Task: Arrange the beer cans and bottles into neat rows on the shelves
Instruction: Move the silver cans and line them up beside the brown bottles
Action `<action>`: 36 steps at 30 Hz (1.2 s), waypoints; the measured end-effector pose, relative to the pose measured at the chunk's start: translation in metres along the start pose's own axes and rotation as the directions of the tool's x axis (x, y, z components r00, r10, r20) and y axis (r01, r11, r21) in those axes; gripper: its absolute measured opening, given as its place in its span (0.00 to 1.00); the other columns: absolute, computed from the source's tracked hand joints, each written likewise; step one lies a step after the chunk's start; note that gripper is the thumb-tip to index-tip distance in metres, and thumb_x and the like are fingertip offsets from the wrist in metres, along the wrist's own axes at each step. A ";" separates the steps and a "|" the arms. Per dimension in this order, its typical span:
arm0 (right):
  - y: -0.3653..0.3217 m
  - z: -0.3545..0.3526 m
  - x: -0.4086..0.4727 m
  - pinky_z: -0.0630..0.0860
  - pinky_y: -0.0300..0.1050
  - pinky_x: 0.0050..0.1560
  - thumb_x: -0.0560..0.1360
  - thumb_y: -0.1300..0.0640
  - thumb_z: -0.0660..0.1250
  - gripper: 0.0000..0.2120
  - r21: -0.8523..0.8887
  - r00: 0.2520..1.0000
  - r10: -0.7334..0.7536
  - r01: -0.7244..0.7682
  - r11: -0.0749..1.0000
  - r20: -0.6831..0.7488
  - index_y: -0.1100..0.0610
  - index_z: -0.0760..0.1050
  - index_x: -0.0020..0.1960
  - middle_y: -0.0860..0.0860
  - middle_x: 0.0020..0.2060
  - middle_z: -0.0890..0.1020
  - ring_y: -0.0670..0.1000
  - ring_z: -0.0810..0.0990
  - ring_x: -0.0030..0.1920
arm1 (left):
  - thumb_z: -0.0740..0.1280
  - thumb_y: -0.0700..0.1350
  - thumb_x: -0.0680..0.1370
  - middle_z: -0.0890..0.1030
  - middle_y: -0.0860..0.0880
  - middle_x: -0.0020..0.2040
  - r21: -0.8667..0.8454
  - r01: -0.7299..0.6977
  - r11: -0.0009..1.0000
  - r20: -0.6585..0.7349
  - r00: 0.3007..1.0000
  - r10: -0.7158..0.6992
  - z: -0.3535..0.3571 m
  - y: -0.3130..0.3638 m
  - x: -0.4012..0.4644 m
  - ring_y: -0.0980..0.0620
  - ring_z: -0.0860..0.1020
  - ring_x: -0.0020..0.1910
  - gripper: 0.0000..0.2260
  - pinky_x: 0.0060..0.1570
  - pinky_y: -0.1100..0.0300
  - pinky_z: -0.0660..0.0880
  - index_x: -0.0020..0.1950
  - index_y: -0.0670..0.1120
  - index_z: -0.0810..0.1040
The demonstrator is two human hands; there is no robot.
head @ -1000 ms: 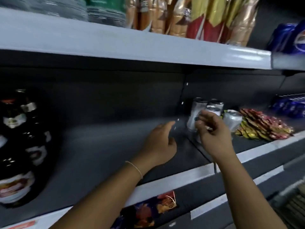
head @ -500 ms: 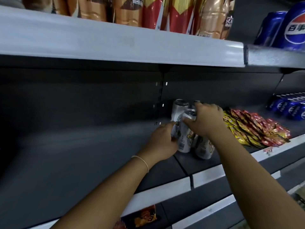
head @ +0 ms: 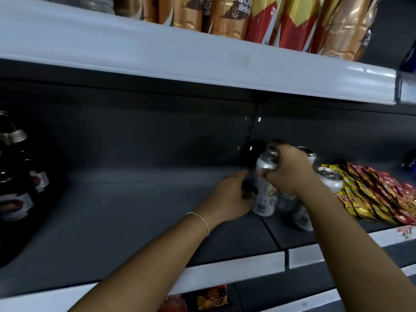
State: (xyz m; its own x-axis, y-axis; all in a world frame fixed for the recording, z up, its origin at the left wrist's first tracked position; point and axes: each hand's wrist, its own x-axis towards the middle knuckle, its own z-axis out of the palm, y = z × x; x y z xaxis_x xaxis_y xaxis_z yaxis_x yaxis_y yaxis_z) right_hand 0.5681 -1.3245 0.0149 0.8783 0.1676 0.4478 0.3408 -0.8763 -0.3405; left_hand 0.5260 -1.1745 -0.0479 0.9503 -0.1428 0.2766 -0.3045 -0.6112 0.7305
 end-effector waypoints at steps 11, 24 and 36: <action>-0.147 0.037 -0.016 0.82 0.42 0.50 0.55 0.49 0.84 0.37 0.665 0.993 -0.104 0.048 0.746 0.046 0.52 0.78 0.61 0.43 0.47 0.85 0.40 0.84 0.48 | 0.81 0.56 0.61 0.81 0.60 0.51 -0.187 0.110 0.976 -0.297 0.941 -0.162 -0.095 -0.067 -0.080 0.64 0.79 0.49 0.27 0.50 0.61 0.79 0.56 0.58 0.74; -0.263 0.127 -0.043 0.78 0.33 0.41 0.68 0.71 0.75 0.17 0.813 0.898 -0.310 -0.083 0.576 0.311 0.55 0.77 0.51 0.47 0.44 0.85 0.41 0.85 0.45 | 0.75 0.35 0.69 0.82 0.56 0.52 -0.407 0.109 0.907 -0.347 0.900 -0.265 -0.189 -0.169 -0.140 0.60 0.81 0.51 0.31 0.53 0.64 0.77 0.66 0.56 0.69; -0.314 0.207 -0.021 0.79 0.35 0.38 0.68 0.65 0.77 0.15 0.813 0.970 -0.099 -0.128 0.568 0.222 0.53 0.77 0.50 0.44 0.39 0.84 0.40 0.84 0.38 | 0.64 0.36 0.73 0.61 0.42 0.76 -0.219 0.333 0.917 -0.444 0.803 -0.397 -0.186 -0.193 -0.161 0.47 0.59 0.76 0.37 0.74 0.63 0.53 0.78 0.38 0.51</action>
State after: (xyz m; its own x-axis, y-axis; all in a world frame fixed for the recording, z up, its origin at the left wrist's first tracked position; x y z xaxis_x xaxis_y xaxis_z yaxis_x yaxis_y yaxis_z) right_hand 0.5123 -0.9594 -0.0583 0.8928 0.3497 0.2841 0.3535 -0.1526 -0.9229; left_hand 0.4200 -0.8886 -0.1175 0.8557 0.4733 0.2090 0.0228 -0.4381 0.8986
